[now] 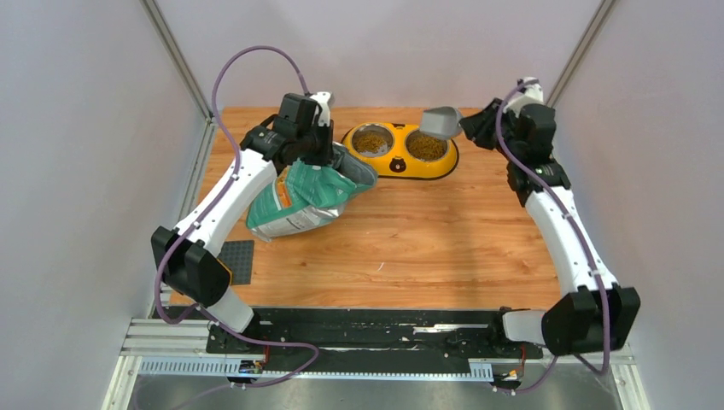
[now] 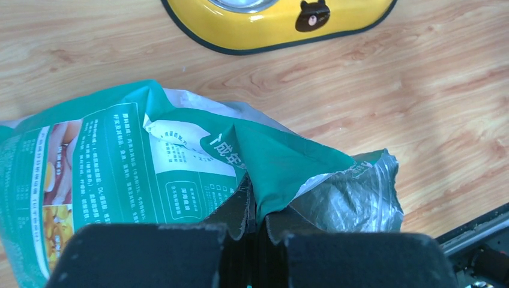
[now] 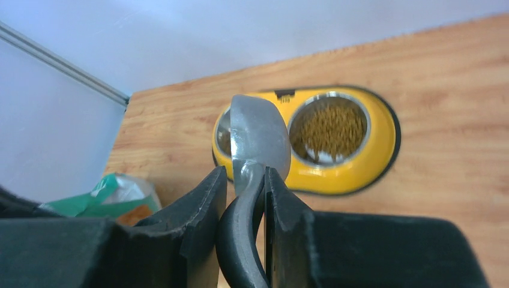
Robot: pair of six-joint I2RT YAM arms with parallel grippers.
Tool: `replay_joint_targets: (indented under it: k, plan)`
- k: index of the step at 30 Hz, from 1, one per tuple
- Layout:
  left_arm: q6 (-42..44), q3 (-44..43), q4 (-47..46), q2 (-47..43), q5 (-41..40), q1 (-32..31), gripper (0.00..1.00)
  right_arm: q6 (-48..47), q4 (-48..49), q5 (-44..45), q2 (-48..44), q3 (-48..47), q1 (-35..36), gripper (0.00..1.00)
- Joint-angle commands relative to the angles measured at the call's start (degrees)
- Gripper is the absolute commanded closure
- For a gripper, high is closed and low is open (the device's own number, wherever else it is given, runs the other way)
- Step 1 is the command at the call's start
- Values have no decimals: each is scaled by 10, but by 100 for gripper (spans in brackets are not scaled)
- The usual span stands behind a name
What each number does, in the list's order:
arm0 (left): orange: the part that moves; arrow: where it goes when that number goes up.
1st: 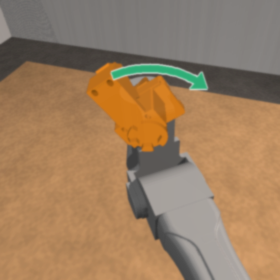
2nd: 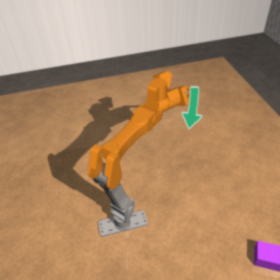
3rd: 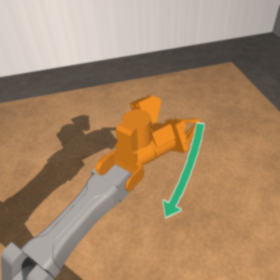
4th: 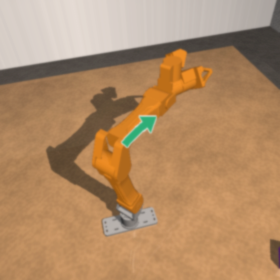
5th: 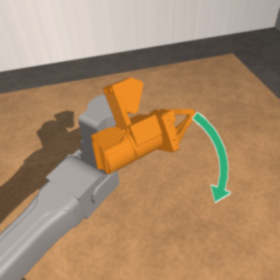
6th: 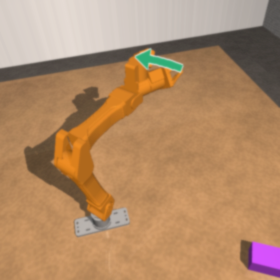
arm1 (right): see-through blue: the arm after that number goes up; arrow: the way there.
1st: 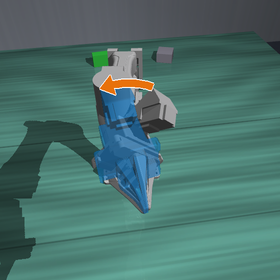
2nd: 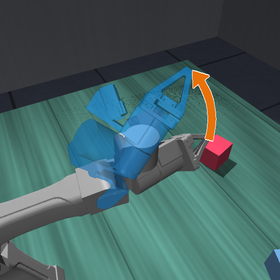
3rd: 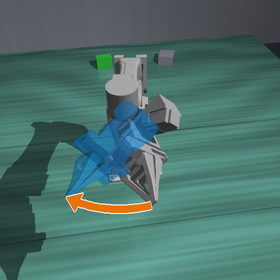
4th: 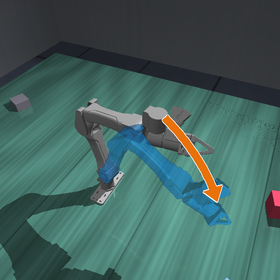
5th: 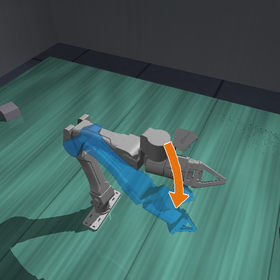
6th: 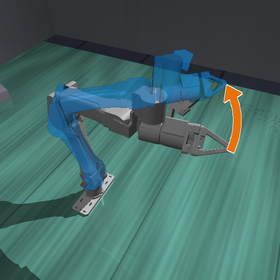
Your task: Serve the pet food
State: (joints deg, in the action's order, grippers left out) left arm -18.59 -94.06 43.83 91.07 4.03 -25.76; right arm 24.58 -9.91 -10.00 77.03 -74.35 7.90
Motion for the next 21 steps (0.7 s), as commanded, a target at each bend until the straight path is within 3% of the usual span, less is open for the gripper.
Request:
replay_joint_targets:
  k: [1,6,15,21]
  plan:
    - [-13,17,-53,-6,11,-26,100,75,-17,-127,-88,94,-50,100]
    - [-23,42,-72,3,15,-55,100,125,-31,-213,-177,159,-109,100]
    - [-51,28,-85,38,7,-109,100,179,-87,-375,-243,197,-116,100]
    - [-42,-28,-69,74,6,-143,100,151,-148,-361,-259,200,-115,100]
